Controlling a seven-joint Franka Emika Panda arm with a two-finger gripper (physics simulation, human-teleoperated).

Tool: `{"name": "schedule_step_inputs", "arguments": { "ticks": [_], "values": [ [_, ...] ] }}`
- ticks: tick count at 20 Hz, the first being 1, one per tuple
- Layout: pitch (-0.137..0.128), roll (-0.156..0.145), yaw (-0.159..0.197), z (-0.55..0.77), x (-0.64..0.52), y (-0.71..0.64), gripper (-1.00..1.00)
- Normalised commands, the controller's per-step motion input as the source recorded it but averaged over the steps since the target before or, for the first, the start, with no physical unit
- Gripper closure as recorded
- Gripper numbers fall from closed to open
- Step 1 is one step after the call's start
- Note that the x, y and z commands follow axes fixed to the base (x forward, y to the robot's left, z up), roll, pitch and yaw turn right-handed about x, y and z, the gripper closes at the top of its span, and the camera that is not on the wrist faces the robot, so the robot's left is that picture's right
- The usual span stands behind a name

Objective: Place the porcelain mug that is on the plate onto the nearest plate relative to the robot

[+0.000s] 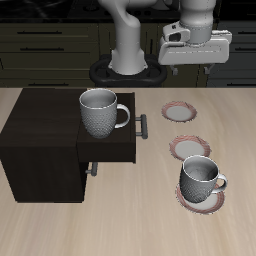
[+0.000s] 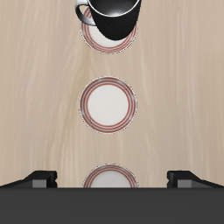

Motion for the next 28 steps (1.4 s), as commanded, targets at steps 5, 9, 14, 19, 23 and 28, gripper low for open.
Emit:
{"name": "schedule_step_inputs", "arguments": {
  "ticks": [5, 9, 14, 19, 23, 28],
  "values": [
    [-0.043, -0.02, 0.021, -0.02, 0.31, 0.26, -1.0],
    [-0.029, -0.009, -0.031, 0.07, 0.52, 0.21, -1.0],
    [-0.03, -0.03, -0.027, 0.07, 0.43, 0.0, -1.0],
    [-0.04, 0.006, 0.02, -0.01, 0.45, 0.19, -1.0],
    [0.0, 0.013, 0.024, -0.06, 0.31, 0.18, -1.0],
    [-0.026, 0.016, 0.019, 0.05, 0.3, 0.09, -1.0]
  ]
}}
